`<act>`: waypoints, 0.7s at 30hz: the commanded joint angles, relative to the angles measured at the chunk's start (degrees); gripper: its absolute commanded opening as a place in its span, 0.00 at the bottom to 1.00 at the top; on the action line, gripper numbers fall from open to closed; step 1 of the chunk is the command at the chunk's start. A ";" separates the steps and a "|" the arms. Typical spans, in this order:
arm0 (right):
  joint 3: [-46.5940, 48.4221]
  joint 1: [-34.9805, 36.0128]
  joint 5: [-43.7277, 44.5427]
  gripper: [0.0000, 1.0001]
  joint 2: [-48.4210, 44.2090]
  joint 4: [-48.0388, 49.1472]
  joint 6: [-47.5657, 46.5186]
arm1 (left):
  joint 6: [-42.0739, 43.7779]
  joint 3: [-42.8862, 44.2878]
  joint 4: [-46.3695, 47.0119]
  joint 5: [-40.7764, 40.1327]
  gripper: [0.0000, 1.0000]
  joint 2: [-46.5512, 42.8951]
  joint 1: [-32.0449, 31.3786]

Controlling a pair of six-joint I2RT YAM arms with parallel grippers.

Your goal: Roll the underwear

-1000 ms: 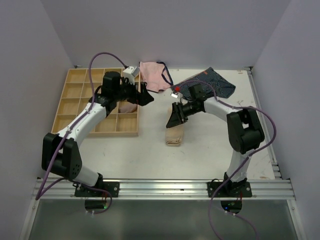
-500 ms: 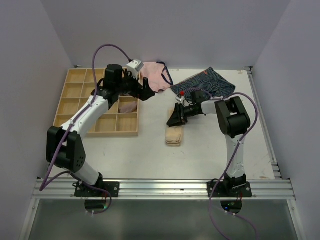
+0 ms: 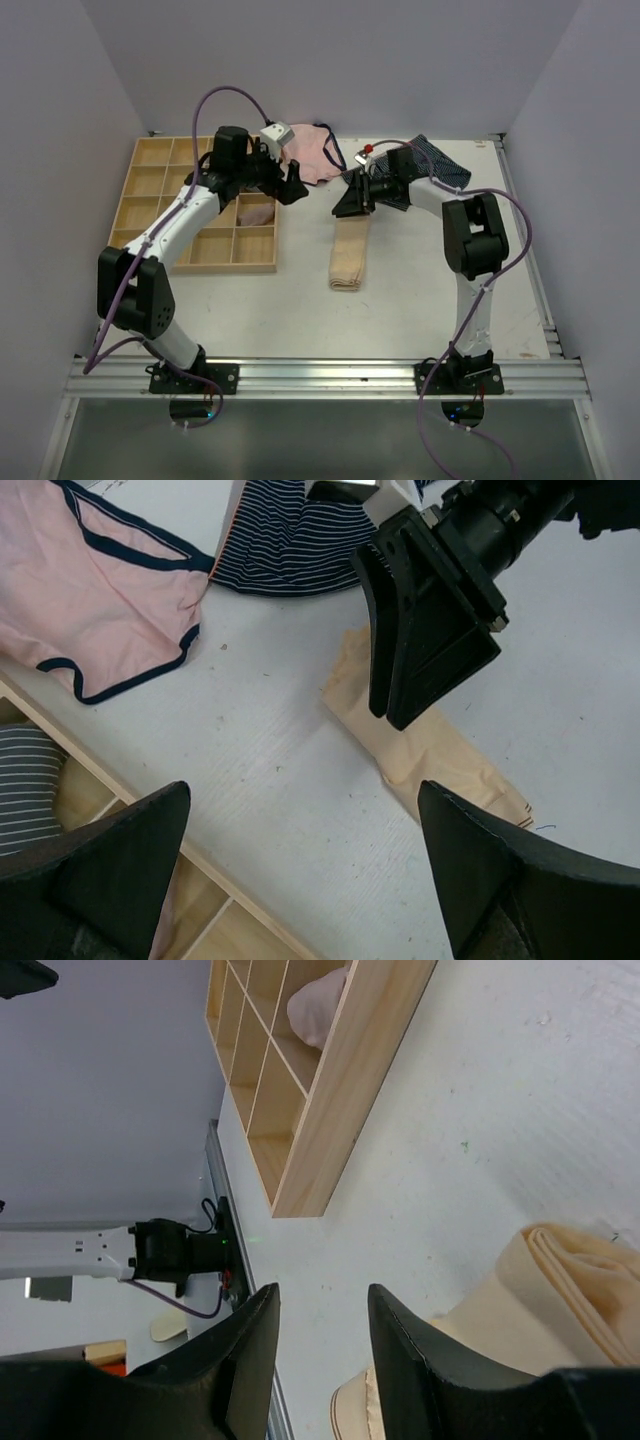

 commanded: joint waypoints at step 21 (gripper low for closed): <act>9.60 -0.33 3.76 0.45 -0.82 -9.38 -11.07 | 25.97 -11.92 3.10 0.99 0.92 -10.05 -4.53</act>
